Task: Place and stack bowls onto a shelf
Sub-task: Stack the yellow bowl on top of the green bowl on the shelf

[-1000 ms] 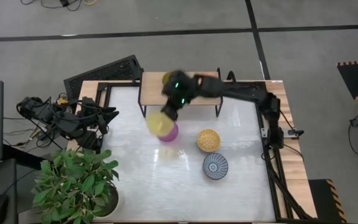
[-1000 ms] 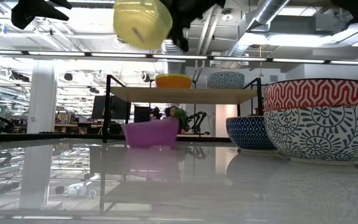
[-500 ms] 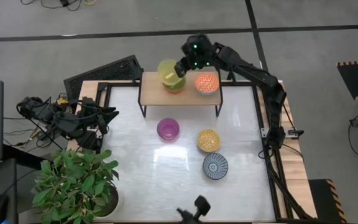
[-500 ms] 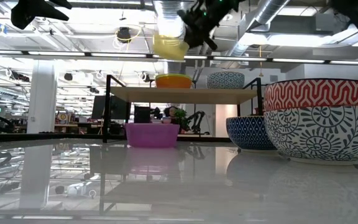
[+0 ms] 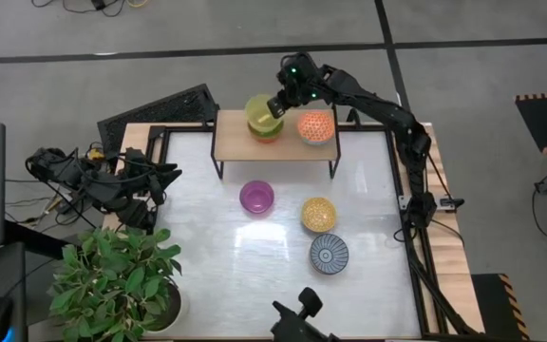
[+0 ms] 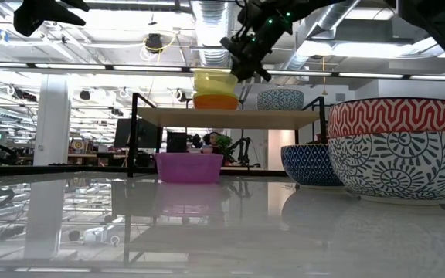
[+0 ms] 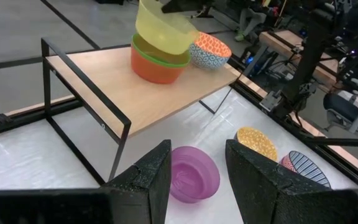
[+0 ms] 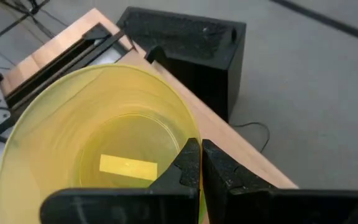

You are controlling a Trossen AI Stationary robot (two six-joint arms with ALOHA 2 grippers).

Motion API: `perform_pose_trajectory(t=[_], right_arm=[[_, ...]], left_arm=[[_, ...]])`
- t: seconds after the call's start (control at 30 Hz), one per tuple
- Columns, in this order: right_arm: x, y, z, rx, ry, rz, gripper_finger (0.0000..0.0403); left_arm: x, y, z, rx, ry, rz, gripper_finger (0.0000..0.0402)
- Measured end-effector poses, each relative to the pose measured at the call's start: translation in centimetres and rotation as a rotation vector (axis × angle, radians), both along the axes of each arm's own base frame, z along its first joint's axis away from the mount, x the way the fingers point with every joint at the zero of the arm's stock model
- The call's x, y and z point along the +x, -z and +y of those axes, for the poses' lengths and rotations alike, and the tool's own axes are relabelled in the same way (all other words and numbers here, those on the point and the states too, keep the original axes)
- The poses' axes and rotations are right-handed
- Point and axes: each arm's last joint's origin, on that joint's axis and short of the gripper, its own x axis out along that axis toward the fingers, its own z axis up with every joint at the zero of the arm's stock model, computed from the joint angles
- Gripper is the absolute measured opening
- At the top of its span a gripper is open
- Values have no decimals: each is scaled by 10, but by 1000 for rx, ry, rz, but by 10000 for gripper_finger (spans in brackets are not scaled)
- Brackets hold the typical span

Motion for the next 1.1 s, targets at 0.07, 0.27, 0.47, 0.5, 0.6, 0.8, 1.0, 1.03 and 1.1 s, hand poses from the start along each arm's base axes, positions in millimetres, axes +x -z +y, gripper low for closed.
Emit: perform_pose_trajectory(t=[0.07,0.27,0.47,0.5,0.6,0.8,1.0,1.03,1.1], right_arm=[[0,2,0,12,-8,6,23],[0,2,-1,-6,-14,18,23],[-6,5,-6,17,-8,43,23],[-6,5,-5,16,-11,47,23],[-5,5,-3,12,-31,49,23],[-5,5,-3,12,-32,49,23],[-3,5,-1,11,-40,49,52],[-3,5,0,6,-44,48,59],[-1,4,2,2,-51,47,71]], left_arm=[[0,0,0,0,0,0,135],[0,0,0,0,0,0,135],[0,0,0,0,0,0,135],[0,0,0,0,0,0,135],[0,0,0,0,0,1,135],[0,1,0,3,0,7,135],[0,1,0,3,0,7,135],[0,1,0,4,0,7,135],[0,1,0,3,0,7,135]])
